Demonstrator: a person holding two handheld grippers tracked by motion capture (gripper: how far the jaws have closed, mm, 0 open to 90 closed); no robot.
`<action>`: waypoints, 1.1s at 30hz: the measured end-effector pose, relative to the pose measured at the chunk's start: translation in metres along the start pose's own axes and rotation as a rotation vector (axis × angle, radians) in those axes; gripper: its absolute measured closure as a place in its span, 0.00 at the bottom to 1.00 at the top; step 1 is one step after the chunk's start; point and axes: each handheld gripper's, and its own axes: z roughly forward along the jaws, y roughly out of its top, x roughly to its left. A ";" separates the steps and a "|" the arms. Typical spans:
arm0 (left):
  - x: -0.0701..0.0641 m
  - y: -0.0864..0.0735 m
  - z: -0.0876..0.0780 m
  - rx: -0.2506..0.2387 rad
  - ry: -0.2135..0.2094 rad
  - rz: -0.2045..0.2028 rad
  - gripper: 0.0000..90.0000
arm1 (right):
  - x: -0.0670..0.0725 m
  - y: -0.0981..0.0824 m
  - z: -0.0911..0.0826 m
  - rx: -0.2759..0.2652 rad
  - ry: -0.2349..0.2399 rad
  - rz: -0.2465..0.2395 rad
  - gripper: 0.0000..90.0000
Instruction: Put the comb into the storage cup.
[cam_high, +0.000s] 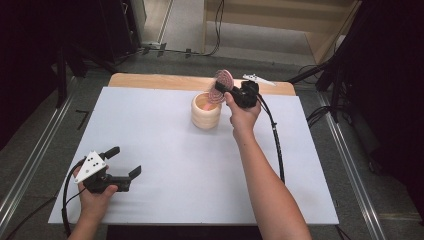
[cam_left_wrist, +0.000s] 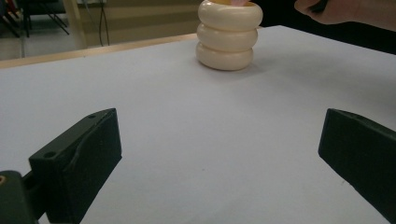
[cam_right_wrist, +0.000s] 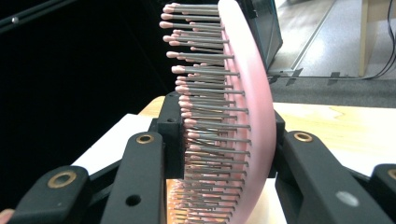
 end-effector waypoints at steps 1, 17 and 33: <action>0.000 0.000 0.000 0.000 0.000 0.000 0.00 | -0.001 0.000 0.000 0.000 -0.002 0.011 0.69; 0.000 0.000 0.001 0.000 0.002 0.005 0.00 | -0.006 0.000 -0.008 0.047 -0.010 -0.037 0.35; -0.001 0.000 0.001 0.001 -0.001 0.007 0.00 | -0.004 -0.006 -0.041 0.040 -0.056 -0.107 0.00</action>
